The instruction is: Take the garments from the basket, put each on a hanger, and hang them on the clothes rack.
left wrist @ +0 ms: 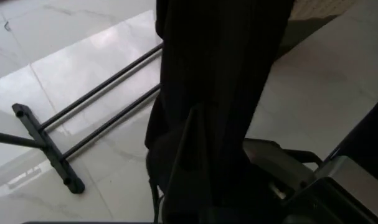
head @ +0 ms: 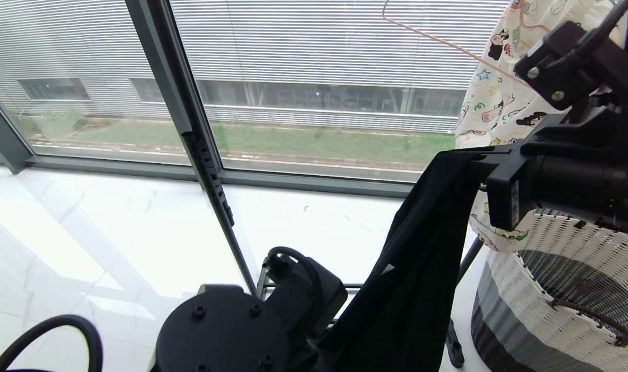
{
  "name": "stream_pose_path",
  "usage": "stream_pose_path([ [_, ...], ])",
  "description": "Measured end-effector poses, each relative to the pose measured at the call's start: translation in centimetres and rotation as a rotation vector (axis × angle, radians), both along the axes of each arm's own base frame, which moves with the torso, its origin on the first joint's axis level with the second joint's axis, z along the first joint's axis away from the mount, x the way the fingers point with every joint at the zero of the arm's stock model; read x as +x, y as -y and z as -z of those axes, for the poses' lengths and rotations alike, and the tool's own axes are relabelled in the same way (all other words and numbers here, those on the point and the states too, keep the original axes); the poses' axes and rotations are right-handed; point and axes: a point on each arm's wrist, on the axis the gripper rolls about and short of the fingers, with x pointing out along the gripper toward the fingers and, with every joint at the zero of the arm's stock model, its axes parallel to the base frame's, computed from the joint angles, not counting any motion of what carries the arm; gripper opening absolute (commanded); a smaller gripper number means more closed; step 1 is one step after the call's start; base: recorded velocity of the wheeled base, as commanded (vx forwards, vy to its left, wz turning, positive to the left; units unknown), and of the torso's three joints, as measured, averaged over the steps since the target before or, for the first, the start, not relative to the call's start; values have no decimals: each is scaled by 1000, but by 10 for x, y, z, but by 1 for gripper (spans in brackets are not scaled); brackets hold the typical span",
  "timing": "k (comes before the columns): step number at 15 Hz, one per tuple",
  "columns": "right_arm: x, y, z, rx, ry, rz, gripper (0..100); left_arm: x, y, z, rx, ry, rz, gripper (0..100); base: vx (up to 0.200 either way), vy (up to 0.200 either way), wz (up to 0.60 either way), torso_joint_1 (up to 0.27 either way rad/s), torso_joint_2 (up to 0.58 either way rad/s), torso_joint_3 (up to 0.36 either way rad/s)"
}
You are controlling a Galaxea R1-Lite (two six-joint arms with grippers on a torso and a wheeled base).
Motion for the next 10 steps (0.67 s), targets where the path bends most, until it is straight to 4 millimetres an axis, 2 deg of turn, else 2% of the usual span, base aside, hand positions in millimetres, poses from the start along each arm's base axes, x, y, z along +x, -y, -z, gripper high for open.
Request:
stream_pose_path([
  [1,3,-2,1,-6,-6,2,0,-1,-4,0,5,9,-22,0,0,0,0,0,0,0],
  [3,5,-4,4,-28,-22,4,0,14,-10,-3,12,50,-150,0,0,0,0,0,0,0],
  [4,4,-4,6,-45,-37,4,100,24,-12,-7,11,72,-222,0,0,0,0,0,0,0],
  [7,-12,-3,17,-128,-108,-54,100,52,-18,-24,-37,110,-345,0,0,0,0,0,0,0],
  [10,-30,0,28,-159,-128,-116,100,68,-26,-30,-46,129,-411,0,0,0,0,0,0,0],
])
